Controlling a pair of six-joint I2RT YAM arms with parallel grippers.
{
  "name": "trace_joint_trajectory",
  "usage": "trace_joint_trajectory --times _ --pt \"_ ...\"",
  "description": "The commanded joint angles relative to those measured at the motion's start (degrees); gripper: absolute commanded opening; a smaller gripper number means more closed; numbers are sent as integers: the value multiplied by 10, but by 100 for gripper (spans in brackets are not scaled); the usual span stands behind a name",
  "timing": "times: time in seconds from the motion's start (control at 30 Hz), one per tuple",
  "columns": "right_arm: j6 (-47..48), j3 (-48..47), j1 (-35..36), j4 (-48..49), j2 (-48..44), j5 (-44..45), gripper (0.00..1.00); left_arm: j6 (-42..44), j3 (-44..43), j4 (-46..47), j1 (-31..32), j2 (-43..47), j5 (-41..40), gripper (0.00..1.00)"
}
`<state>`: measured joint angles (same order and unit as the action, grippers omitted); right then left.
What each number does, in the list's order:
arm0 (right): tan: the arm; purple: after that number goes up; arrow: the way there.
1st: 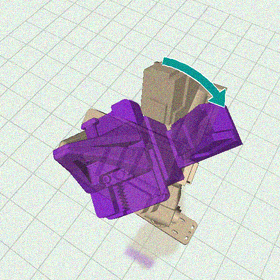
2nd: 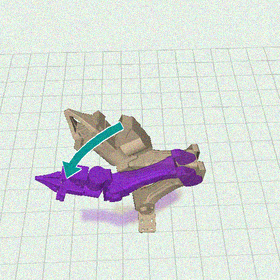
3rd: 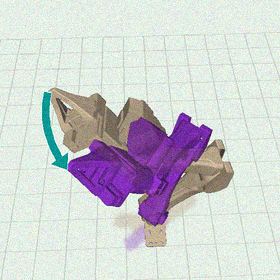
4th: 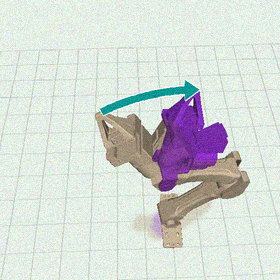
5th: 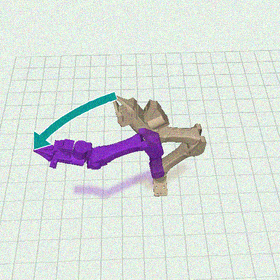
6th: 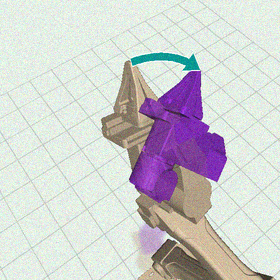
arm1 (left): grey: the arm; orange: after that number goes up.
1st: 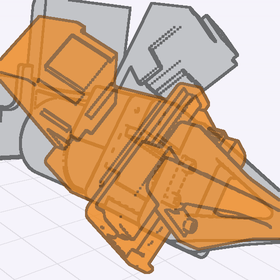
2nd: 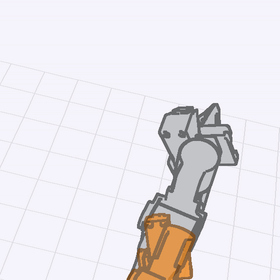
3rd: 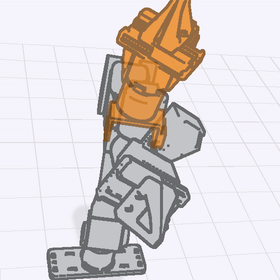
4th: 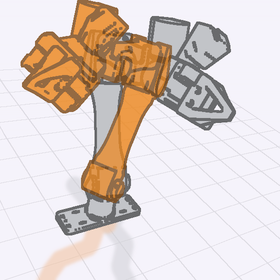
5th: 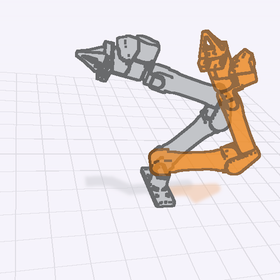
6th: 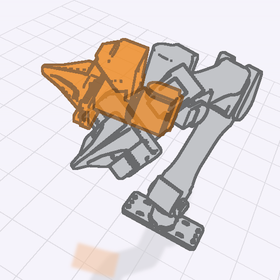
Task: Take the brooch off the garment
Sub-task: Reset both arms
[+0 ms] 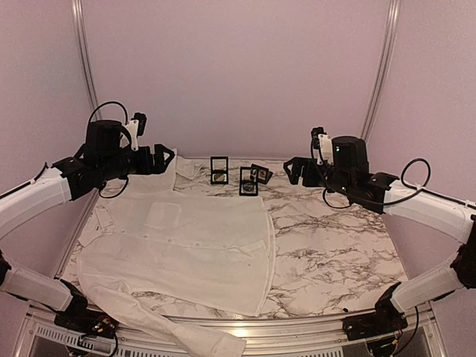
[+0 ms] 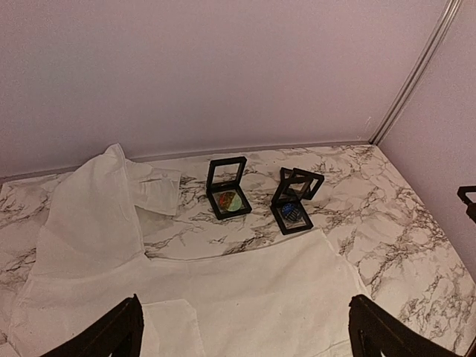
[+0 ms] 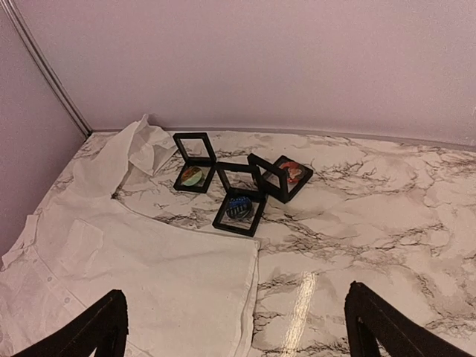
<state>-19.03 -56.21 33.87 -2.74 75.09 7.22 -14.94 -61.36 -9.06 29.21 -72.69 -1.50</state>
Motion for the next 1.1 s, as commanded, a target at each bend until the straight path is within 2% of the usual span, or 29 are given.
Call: trace_joint_trajectory --times 0.0,0.73,1.07 --pt "-3 -1 0 21 -30 6 98 16 -19 -39 1 21 7 99" --pt "-34 1 -6 -14 -119 4 98 -4 -21 -34 1 58 -33 99" --pt "-32 -4 -6 -20 -142 23 98 2 -31 -26 1 33 -30 99"
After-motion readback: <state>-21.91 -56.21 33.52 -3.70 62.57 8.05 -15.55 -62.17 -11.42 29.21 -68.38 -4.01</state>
